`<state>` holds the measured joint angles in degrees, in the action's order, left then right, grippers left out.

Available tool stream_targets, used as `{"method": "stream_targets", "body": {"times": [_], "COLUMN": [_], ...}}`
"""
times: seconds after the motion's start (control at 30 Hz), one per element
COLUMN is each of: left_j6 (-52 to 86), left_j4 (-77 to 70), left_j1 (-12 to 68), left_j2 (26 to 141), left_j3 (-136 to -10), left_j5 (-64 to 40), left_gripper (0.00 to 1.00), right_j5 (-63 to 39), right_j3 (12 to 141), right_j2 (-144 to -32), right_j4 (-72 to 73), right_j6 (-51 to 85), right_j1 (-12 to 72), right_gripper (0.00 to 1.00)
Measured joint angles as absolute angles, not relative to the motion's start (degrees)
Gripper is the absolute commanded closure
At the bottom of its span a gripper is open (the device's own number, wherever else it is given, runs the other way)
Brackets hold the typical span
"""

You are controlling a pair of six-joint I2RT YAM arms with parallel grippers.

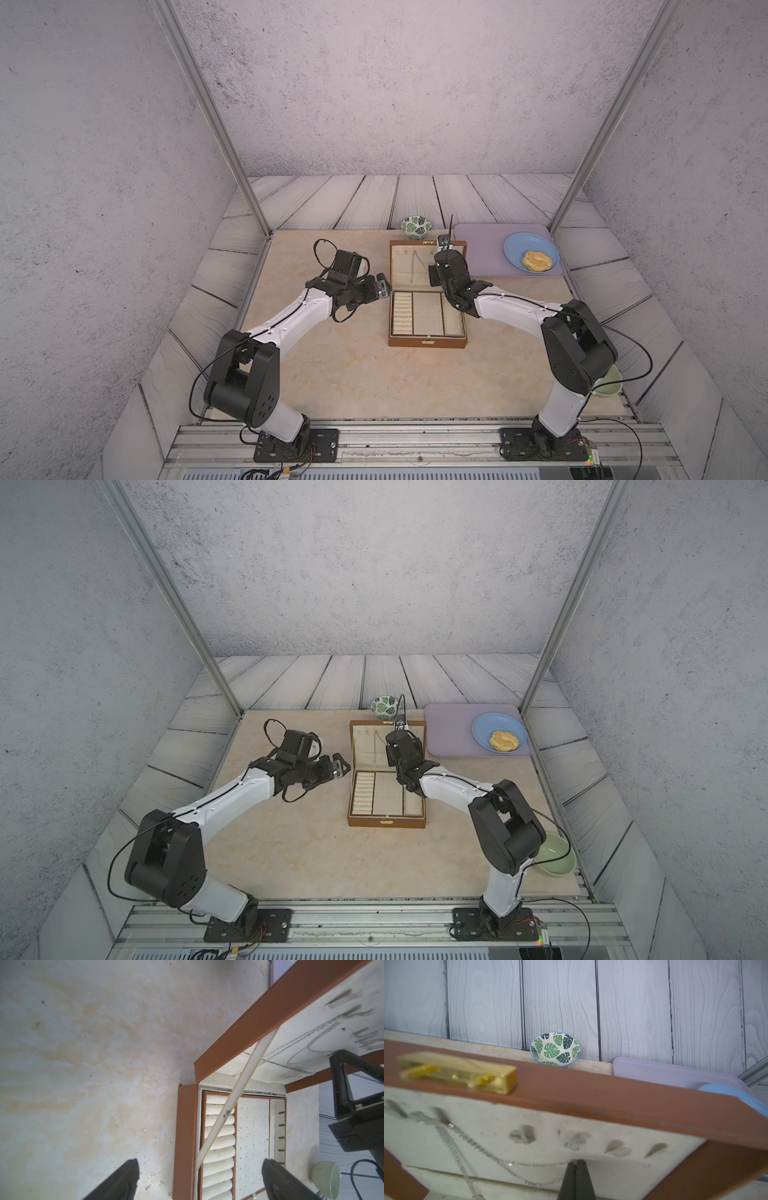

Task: Put jewelry chain into jewelry box
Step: Adjust the necklace in the storage slot.

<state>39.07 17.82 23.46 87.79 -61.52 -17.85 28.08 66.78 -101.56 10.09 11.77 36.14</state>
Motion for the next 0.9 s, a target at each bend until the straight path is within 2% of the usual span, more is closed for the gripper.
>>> {"method": "stream_targets", "body": {"times": [0.3, 0.33, 0.4, 0.57, 0.7, 0.83, 0.9], "left_j6": [39.11, 39.09, 39.09, 39.13, 39.16, 39.24, 39.24], "left_j4": [17.78, 17.78, 17.78, 17.76, 17.78, 17.76, 17.78], "left_j1": [23.46, 23.46, 23.46, 23.46, 23.42, 23.33, 23.31], "left_j2": [87.79, 87.79, 87.79, 87.79, 87.79, 87.79, 87.79], "left_j3": [-61.52, -61.52, -61.52, -61.52, -61.52, -61.52, -61.52], "left_j5": [-18.28, -18.28, -18.31, -18.39, -18.46, -18.46, -18.44], "left_gripper": [0.02, 0.02, 0.02, 0.02, 0.02, 0.02, 0.02], "right_j5": [27.73, 27.53, 27.14, 26.24, 25.43, 24.77, 24.43], "right_j3": [66.89, 66.89, 66.89, 66.89, 66.89, 66.89, 66.89], "right_j2": [-101.75, -101.80, -101.80, -101.78, -101.75, -100.95, -100.14], "right_j4": [9.91, 9.72, 9.17, 7.77, 7.05, 5.58, 4.71], "right_j6": [11.42, 11.53, 12.03, 13.39, 14.57, 16.40, 18.11], "right_j1": [36.03, 36.03, 36.03, 36.03, 36.03, 36.03, 36.03], "right_gripper": [1.00, 0.97, 0.84, 0.74, 0.72, 0.64, 0.63]}}
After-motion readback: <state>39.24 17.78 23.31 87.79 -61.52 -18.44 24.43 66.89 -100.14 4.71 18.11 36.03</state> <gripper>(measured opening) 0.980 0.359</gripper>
